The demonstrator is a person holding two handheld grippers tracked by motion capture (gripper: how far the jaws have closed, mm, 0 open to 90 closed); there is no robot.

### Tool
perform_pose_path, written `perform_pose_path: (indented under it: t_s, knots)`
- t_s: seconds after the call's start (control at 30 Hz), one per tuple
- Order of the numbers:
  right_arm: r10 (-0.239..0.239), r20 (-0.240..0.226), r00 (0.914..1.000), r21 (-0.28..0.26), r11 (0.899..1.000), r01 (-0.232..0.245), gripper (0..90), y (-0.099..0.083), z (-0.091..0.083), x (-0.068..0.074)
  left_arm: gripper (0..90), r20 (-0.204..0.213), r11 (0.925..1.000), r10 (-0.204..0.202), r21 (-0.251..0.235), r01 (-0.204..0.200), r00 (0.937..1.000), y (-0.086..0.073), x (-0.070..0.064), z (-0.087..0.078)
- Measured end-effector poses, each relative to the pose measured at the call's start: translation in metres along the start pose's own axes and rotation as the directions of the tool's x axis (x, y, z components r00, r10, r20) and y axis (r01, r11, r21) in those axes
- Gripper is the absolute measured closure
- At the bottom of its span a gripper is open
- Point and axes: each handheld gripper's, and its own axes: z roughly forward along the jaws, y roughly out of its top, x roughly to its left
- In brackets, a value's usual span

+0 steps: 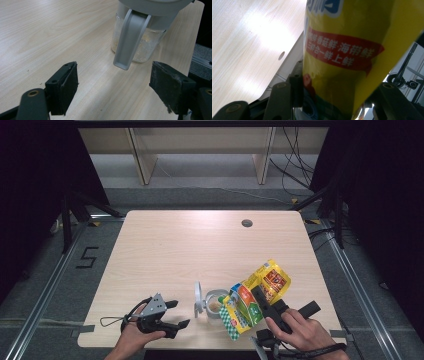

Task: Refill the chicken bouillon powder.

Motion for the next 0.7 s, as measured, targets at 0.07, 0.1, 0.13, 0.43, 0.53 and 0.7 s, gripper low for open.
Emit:
perform_pose_path:
  t_s: [0.07,0.1,0.13,0.43,0.53,0.7]
  knots:
    - [-0.003,0.0,1.0,-0.001,1.0,0.003,52.8,0.0,0.0001,-0.0002,22.0,0.0,1.0,-0.001,-0.001,0.001,1.0,0.0,0.0,0.0001]
    - [-0.005,0.0,1.0,-0.001,1.0,0.005,52.8,0.0,0.0,-0.0003,22.0,0.006,1.0,0.001,-0.005,-0.001,1.0,-0.0002,0.0004,0.0004]
    - [-0.005,0.0,1.0,-0.001,1.0,0.005,52.7,0.0001,0.0,-0.0007,22.0,0.005,1.0,-0.001,-0.002,0.001,1.0,-0.0002,0.0002,0.0003]
    - [-0.002,0.0,1.0,-0.001,1.0,0.002,52.9,0.0004,0.0006,-0.002,22.0,0.001,1.0,-0.001,-0.001,0.001,1.0,0.0,0.0001,-0.0002]
    - [0.008,0.002,1.0,0.004,1.0,-0.008,52.9,0.0006,0.0007,-0.0016,22.0,0.001,1.0,-0.002,-0.001,0.002,1.0,0.0,0.0,-0.0001]
    - [-0.009,0.004,0.9999,-0.003,1.0,0.009,52.9,-0.0003,0.001,-0.0024,22.0,0.001,1.0,-0.001,0.0,0.001,1.0,0.0,0.0,-0.0001]
